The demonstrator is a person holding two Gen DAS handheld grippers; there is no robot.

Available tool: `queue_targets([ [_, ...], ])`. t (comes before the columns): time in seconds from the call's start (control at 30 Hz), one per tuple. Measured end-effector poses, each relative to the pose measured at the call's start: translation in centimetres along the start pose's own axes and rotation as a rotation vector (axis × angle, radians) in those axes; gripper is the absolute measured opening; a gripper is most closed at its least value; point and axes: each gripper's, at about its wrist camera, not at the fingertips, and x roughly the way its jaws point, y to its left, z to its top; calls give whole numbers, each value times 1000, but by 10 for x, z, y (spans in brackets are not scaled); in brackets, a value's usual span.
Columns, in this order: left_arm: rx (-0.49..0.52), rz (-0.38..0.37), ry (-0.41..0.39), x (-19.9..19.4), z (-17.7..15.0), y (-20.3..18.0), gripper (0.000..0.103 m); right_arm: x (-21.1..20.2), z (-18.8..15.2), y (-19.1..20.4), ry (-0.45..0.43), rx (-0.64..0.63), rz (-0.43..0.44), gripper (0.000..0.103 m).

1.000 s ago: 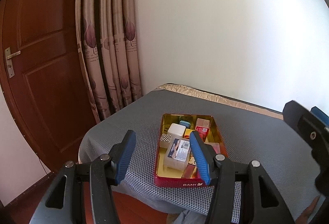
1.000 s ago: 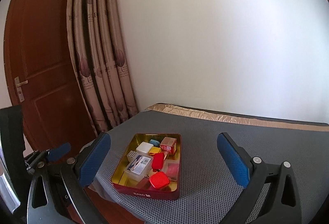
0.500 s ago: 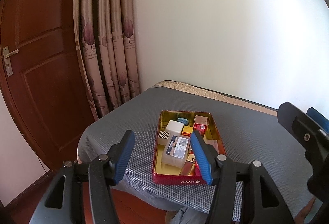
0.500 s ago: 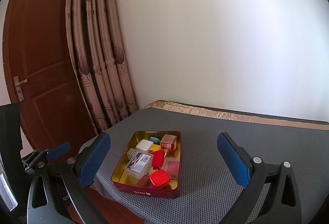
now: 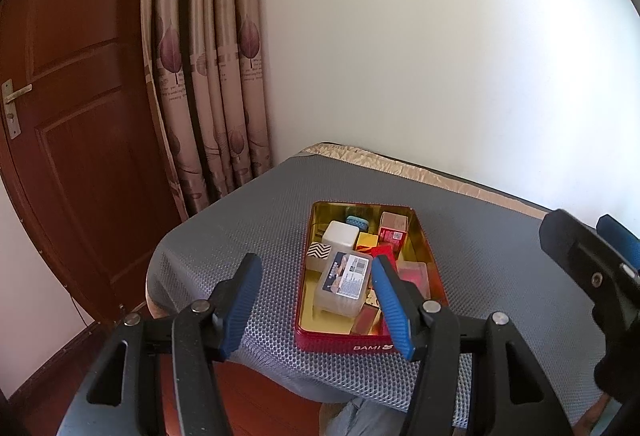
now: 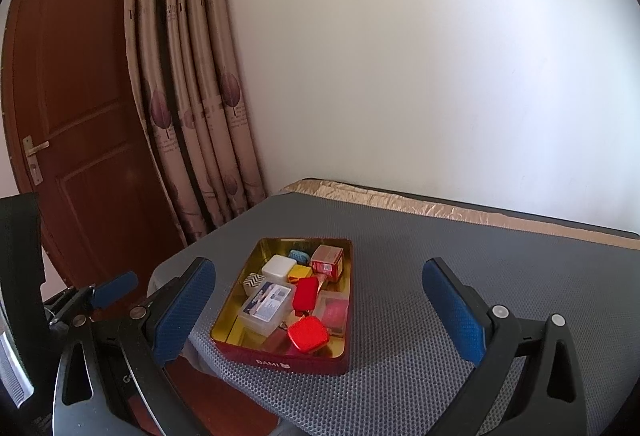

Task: Organize rigid objects

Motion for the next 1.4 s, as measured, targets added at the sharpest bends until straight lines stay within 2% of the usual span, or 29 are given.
queue_targets([
  [0.47,11,11,23,17,-8,1,58,7,-5,1,30,-6,3,103],
  [1.03,22,-12,38,40,-21,3,58,23,-16,1,71,-27,-4,103],
  [1.4,19,-16,87,56,-27,5,58,37,-19,0,98,-37,11,103],
])
